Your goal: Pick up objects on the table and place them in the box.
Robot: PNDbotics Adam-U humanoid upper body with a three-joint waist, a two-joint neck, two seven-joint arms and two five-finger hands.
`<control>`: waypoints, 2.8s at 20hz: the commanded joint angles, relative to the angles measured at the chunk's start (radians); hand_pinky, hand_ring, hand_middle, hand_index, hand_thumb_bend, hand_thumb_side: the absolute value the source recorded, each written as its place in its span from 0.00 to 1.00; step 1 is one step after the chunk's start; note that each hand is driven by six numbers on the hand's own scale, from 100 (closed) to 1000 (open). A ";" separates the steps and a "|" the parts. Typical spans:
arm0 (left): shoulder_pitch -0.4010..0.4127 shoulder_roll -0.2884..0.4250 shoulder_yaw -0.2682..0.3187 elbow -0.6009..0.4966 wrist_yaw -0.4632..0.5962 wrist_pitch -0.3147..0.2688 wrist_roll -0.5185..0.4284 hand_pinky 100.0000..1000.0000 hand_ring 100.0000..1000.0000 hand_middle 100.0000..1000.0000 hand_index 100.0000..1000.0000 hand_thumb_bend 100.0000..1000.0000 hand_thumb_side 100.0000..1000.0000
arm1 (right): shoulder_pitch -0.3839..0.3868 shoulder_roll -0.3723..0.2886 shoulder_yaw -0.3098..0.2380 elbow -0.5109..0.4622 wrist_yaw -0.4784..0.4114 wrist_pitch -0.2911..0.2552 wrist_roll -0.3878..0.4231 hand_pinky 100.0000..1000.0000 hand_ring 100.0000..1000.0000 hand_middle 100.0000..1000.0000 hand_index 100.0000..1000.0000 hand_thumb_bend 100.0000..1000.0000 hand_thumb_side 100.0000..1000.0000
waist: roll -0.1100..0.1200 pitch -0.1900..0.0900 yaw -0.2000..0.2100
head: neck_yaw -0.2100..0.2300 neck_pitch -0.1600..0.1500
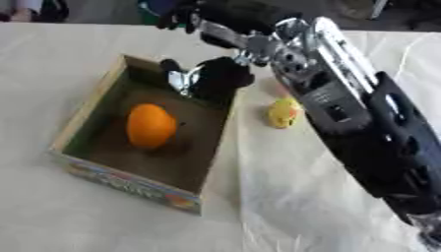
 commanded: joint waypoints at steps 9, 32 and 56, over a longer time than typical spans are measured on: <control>0.004 0.006 0.014 -0.017 -0.015 0.004 0.008 0.42 0.58 0.56 0.72 0.00 0.99 | 0.070 -0.219 -0.173 -0.067 -0.086 0.081 -0.079 0.76 0.80 0.82 0.94 0.00 0.61 | 0.014 -0.008 -0.008 | -0.011 -0.004; -0.003 -0.001 0.008 -0.017 -0.015 0.010 0.001 0.42 0.58 0.56 0.72 0.00 1.00 | 0.233 -0.314 -0.118 0.050 -0.124 0.084 -0.075 0.75 0.80 0.77 0.88 0.00 0.62 | 0.016 0.007 0.001 | 0.000 -0.021; -0.002 -0.001 0.010 -0.017 -0.014 0.011 0.000 0.42 0.58 0.56 0.72 0.00 1.00 | 0.317 -0.335 -0.065 0.122 -0.164 0.062 -0.005 0.74 0.80 0.73 0.88 0.00 0.62 | 0.013 0.006 0.003 | 0.014 -0.028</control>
